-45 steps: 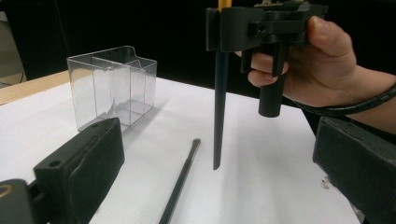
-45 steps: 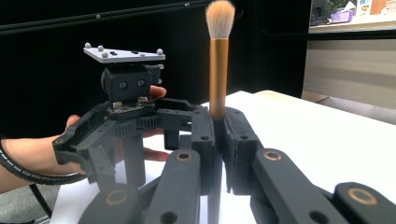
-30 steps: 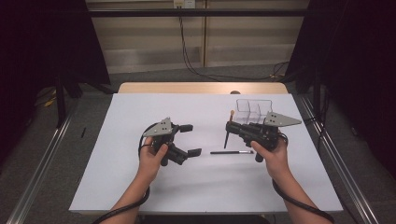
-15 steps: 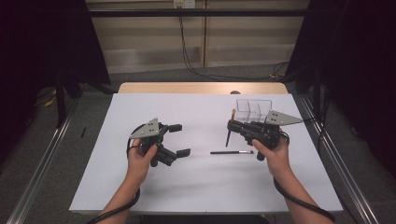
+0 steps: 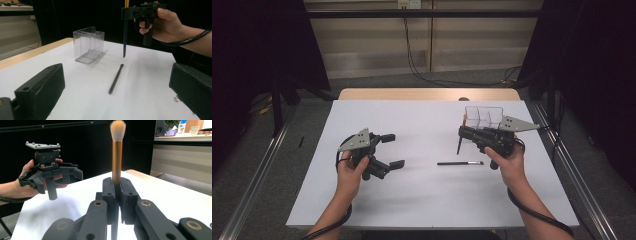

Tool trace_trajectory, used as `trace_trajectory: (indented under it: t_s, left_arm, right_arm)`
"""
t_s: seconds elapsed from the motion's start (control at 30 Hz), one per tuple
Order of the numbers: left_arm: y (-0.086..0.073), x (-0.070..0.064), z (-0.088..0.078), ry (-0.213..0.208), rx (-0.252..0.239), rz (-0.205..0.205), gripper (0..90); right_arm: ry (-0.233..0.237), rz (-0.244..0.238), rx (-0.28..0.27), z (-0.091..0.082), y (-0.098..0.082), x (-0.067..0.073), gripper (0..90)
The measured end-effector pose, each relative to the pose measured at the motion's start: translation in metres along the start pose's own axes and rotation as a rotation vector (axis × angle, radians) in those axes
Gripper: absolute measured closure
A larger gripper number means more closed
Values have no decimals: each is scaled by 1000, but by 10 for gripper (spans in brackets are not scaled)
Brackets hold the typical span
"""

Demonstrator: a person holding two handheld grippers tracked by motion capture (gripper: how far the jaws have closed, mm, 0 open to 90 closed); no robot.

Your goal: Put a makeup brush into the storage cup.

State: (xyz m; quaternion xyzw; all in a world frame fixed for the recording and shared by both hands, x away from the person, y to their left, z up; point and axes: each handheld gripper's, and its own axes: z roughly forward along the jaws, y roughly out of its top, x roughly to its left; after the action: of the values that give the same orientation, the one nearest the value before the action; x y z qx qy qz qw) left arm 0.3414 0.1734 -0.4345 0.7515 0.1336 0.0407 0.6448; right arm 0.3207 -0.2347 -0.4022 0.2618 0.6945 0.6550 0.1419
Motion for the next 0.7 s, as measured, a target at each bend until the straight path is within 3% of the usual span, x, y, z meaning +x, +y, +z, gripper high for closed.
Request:
trace_trajectory:
  t_s: [0.23, 0.7]
  left_arm:
    - [-1, 0, -13, 28, -4, 2, 3]
    - [-2, 0, -22, 35, 16, 17, 2]
  right_arm:
    - [-21, -12, -4, -3, 7, -7, 835]
    - [-60, -12, -6, -9, 13, -23, 835]
